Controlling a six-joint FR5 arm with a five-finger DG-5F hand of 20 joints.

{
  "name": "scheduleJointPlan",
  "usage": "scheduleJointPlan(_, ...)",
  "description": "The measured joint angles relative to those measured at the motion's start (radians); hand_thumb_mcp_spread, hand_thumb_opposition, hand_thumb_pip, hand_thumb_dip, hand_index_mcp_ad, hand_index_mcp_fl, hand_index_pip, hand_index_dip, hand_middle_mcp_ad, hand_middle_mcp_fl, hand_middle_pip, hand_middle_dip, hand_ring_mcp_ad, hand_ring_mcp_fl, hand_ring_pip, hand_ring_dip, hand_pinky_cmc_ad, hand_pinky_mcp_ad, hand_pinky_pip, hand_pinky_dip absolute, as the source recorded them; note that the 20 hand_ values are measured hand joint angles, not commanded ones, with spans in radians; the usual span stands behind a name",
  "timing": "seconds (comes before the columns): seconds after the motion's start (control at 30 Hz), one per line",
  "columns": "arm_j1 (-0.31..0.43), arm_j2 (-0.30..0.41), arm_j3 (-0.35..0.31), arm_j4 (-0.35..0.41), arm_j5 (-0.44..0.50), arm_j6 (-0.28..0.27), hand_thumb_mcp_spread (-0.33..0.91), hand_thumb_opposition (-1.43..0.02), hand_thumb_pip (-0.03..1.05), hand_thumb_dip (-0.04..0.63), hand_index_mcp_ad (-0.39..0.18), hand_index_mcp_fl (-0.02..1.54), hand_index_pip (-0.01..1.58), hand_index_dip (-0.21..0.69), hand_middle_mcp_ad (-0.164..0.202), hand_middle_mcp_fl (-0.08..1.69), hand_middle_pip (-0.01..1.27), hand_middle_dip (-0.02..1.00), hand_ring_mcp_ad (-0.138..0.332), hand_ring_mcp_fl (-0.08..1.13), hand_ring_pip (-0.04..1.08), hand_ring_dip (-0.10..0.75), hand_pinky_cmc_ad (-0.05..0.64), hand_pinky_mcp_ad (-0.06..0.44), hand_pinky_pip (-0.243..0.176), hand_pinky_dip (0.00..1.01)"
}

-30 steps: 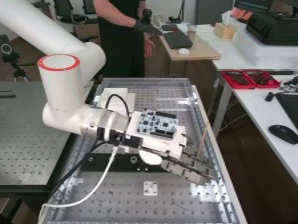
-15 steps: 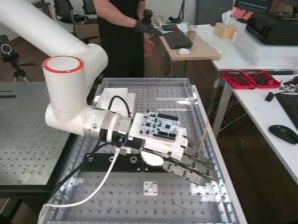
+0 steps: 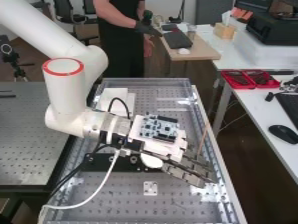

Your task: Grab the drill bit and place it in the clear container

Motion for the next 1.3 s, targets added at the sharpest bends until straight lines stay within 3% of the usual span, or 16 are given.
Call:
scheduleJointPlan(0.63,-0.001,-0.009,0.011,0.006,-0.009,0.010,0.54,-0.84,0.54,0.239,-0.162,0.36,1.37,0.250,0.051,0.24,0.12,0.20,0.134,0.08,0.09,0.023,0.377,0.115,-0.045,0.19)
scheduleJointPlan(0.97,-0.001,-0.010,0.005,0.034,-0.006,0.009,0.57,-0.86,0.52,0.220,-0.159,0.57,1.41,0.244,0.047,0.27,0.12,0.20,0.134,0.09,0.09,0.023,0.379,0.115,-0.045,0.18)
scheduleJointPlan(1.3,0.001,-0.012,0.009,0.027,-0.006,0.011,0.58,-0.87,0.50,0.220,-0.159,0.61,1.37,0.253,0.049,0.30,0.13,0.20,0.129,0.13,0.09,0.038,0.394,0.115,-0.045,0.19)
